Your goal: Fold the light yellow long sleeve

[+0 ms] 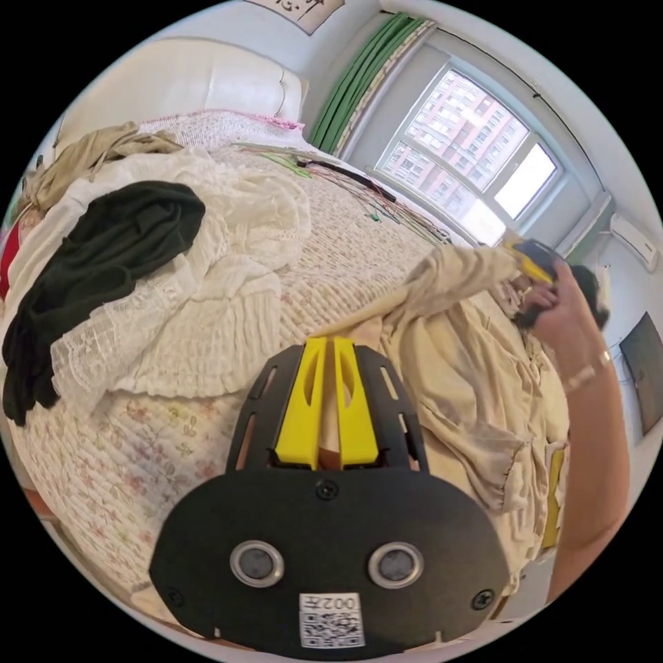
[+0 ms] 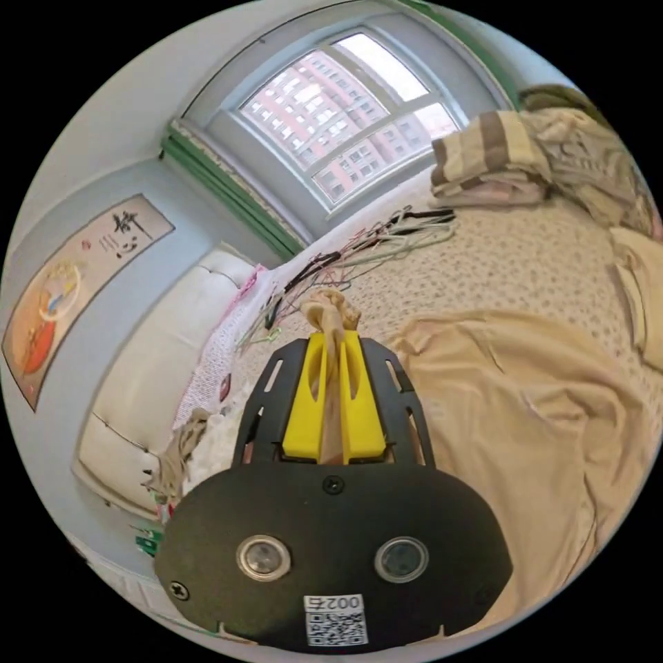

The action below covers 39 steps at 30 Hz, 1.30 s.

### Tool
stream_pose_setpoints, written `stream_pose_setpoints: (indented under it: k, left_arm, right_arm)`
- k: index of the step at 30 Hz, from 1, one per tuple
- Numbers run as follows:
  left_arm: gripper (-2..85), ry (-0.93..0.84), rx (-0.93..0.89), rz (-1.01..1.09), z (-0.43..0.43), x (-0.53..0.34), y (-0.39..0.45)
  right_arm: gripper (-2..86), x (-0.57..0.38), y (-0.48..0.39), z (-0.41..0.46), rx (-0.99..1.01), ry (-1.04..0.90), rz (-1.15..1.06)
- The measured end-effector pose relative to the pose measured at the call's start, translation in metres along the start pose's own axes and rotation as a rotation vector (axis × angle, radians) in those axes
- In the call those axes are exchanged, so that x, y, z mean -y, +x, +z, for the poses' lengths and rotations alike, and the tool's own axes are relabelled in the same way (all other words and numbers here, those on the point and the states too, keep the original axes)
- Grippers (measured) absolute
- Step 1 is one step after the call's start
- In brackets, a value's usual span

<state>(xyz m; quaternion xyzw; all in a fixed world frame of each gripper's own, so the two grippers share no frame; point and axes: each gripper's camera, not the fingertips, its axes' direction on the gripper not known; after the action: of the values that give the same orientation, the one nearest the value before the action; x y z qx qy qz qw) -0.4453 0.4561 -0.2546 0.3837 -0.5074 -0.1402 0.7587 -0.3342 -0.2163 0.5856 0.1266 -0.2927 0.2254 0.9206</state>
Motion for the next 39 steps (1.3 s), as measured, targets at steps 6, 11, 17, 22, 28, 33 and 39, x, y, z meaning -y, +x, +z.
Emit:
stream_pose_setpoints:
  k: [6,11,17,22,28,33,39]
  left_arm:
    - [-1.7,0.013,0.043,0.034,0.000,-0.004,0.008]
    - [-1.6,-0.025,0.025,-0.003,0.008,-0.003,-0.002]
    - [-1.5,-0.048,0.000,-0.029,0.013,-0.002,-0.010]
    - [-1.3,-0.053,-0.009,-0.045,0.014,-0.003,-0.015]
    - [-1.0,-0.046,-0.008,-0.071,0.014,-0.007,-0.020]
    - [-0.9,-0.025,0.009,-0.082,0.011,-0.012,-0.021]
    - [-0.9,-0.021,0.025,-0.086,0.012,-0.018,-0.020]
  right_arm:
    - [1.4,-0.065,0.128,-0.070,-0.025,-0.127,0.219]
    - [1.4,-0.089,0.157,-0.090,0.010,-0.161,0.231]
    - [1.4,-0.088,0.160,-0.105,0.006,-0.158,0.215]
    - [1.4,-0.083,0.140,-0.121,0.001,-0.136,0.182]
    - [1.3,-0.076,0.092,-0.154,0.053,-0.061,0.046]
    - [1.3,-0.034,0.014,-0.147,0.080,-0.041,-0.081]
    - [2.4,0.019,-0.122,-0.062,0.067,-0.115,-0.315]
